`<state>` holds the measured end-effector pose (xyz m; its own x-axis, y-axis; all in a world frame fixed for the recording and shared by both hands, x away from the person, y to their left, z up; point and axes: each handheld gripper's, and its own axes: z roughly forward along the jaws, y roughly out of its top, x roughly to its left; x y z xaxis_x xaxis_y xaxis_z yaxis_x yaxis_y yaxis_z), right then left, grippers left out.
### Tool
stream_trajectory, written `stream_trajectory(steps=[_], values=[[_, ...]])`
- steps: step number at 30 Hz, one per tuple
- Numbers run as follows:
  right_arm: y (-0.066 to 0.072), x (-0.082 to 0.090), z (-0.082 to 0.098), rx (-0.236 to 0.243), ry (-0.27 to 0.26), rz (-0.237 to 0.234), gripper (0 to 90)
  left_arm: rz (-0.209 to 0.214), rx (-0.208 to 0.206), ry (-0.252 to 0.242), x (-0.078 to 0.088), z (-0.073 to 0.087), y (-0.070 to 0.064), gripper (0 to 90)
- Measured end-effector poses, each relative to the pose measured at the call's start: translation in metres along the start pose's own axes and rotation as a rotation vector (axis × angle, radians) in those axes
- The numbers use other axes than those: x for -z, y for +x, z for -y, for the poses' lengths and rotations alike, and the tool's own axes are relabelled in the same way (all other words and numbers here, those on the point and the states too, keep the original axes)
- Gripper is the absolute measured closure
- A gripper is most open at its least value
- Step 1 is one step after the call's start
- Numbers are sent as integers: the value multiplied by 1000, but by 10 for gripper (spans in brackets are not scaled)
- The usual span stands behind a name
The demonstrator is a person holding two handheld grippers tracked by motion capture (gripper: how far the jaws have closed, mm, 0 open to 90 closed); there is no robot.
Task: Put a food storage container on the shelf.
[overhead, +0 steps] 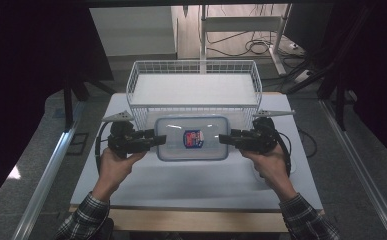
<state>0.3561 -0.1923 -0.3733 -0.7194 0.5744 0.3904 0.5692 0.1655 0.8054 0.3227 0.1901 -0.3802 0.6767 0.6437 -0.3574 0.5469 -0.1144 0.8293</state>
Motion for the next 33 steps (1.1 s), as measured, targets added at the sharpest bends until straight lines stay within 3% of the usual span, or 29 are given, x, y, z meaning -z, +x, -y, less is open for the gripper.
stream_trajectory(steps=[12,21,33], values=[[5,9,-54,38,-49,12,488,2,-32,-51,10,-54,6,512],[5,7,-89,61,-85,28,488,12,-18,-100,16,-90,21,514],[-17,-7,-117,29,-103,45,486,24,17,-111,-2,-112,50,514]])
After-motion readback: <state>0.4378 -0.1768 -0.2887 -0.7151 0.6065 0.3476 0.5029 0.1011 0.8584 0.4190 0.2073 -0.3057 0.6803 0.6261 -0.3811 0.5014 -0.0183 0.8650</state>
